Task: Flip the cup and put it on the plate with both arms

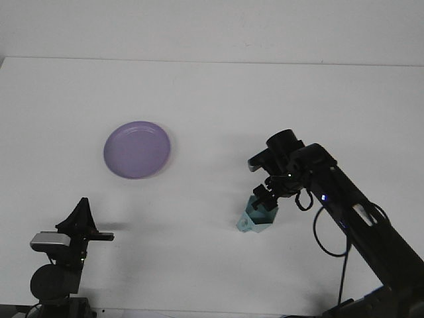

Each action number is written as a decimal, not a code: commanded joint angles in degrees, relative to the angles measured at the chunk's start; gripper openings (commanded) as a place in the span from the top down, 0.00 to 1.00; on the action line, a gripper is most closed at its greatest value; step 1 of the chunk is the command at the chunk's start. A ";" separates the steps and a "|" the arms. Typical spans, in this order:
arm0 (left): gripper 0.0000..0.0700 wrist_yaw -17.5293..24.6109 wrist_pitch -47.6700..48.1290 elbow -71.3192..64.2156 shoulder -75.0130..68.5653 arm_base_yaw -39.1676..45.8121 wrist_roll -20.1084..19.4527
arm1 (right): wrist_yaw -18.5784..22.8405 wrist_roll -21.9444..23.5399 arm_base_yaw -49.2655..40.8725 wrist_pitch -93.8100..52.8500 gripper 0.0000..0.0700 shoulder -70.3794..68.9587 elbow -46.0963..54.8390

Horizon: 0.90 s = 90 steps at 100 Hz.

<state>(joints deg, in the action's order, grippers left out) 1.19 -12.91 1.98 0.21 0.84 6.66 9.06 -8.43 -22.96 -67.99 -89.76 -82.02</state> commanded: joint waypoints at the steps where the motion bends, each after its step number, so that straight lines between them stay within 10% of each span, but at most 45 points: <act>1: 0.98 -0.09 -1.46 -0.63 -0.02 0.00 5.46 | 0.26 -0.46 0.90 1.79 0.53 3.56 -1.81; 41: 0.98 4.22 -1.46 2.19 0.83 -0.17 17.05 | 2.51 1.70 16.00 21.49 0.54 33.88 8.76; 90: 0.98 21.07 11.82 24.83 25.14 -2.54 11.30 | 2.27 6.08 25.94 47.56 0.54 68.78 50.80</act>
<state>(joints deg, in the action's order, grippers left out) 20.29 -2.09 23.42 21.43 -0.82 20.93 11.55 -3.55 2.74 -22.44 -21.98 -32.77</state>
